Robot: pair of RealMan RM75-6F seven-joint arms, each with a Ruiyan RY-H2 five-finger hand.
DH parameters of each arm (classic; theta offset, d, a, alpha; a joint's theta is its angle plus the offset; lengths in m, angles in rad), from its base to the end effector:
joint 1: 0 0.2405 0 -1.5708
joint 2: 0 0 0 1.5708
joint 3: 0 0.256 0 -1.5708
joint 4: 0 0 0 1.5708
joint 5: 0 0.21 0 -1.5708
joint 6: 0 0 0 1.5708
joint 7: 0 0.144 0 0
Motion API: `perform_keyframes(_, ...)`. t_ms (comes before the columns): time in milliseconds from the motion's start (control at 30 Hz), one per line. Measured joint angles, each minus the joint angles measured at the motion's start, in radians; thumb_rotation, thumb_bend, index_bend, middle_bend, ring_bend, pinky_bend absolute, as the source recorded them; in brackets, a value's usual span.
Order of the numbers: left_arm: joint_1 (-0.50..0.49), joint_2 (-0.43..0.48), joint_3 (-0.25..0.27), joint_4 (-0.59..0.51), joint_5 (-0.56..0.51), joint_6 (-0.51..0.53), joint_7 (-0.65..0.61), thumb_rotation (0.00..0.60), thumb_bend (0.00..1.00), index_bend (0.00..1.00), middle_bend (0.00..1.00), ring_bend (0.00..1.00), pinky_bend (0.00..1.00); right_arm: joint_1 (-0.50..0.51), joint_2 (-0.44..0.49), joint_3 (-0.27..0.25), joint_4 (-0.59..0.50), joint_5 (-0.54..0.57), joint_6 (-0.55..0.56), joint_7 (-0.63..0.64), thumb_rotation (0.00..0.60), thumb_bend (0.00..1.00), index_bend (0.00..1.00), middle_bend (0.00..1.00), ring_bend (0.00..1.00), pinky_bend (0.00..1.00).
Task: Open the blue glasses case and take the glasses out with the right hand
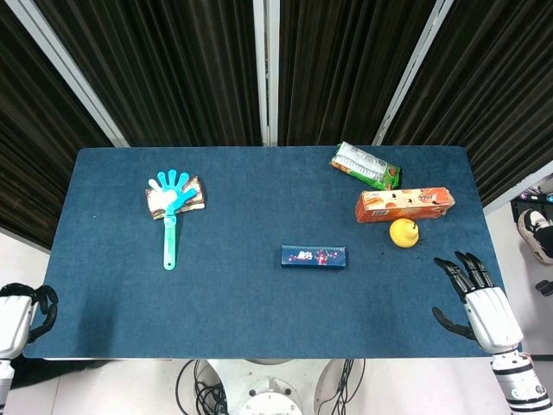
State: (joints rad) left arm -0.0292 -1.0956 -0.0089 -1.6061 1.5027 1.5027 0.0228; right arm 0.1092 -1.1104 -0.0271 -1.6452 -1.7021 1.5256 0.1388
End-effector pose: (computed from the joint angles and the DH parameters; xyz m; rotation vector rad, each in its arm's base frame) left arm -0.3251 0.1548 0.1641 -1.3827 -0.9128 -0.8117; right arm -0.2784 -0.1681 0.1432 1.5409 -0.9721 1.1239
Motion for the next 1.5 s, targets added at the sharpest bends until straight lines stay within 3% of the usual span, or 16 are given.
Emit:
perform_keyframes(233, -0.001, 0.000, -0.001, -0.001, -0.001, -0.001, 0.001, 0.600, 0.49, 0.64, 0.64, 0.46, 0.32, 0.013, -0.004, -0.002, 0.000, 0.001, -0.028, -0.003, 0.600, 0.20, 0.11, 0.18, 0.00, 0.00)
perform_keyframes(433, 0.000, 0.001, 0.000, -0.003, -0.001, 0.000, 0.002, 0.600, 0.49, 0.64, 0.64, 0.46, 0.32, 0.067, -0.012, 0.005, -0.020, -0.006, -0.114, -0.024, 0.600, 0.19, 0.11, 0.19, 0.00, 0.00)
perform_keyframes(733, 0.000, 0.001, -0.002, -0.001, -0.002, 0.001, 0.000, 0.600, 0.49, 0.64, 0.64, 0.46, 0.32, 0.261, -0.094, 0.081, -0.036, 0.086, -0.414, -0.095, 0.600, 0.19, 0.11, 0.20, 0.00, 0.00)
perform_keyframes(1000, -0.001, 0.001, -0.005, 0.000, -0.007, -0.002, -0.003, 0.600, 0.49, 0.64, 0.64, 0.46, 0.32, 0.467, -0.295, 0.181, 0.074, 0.317, -0.667, -0.265, 0.600, 0.27, 0.11, 0.20, 0.00, 0.00)
perform_keyframes(1167, -0.002, 0.001, -0.005, 0.001, -0.008, -0.003, -0.005, 0.600, 0.49, 0.64, 0.64, 0.46, 0.32, 0.543, -0.377, 0.211, 0.141, 0.388, -0.721, -0.323, 0.600, 0.31, 0.15, 0.23, 0.00, 0.00)
perform_keyframes(1500, -0.003, 0.003, -0.005, -0.002, -0.008, -0.004, -0.009, 0.600, 0.49, 0.64, 0.64, 0.46, 0.32, 0.588, -0.408, 0.209, 0.168, 0.456, -0.739, -0.376, 0.600, 0.32, 0.19, 0.25, 0.00, 0.00)
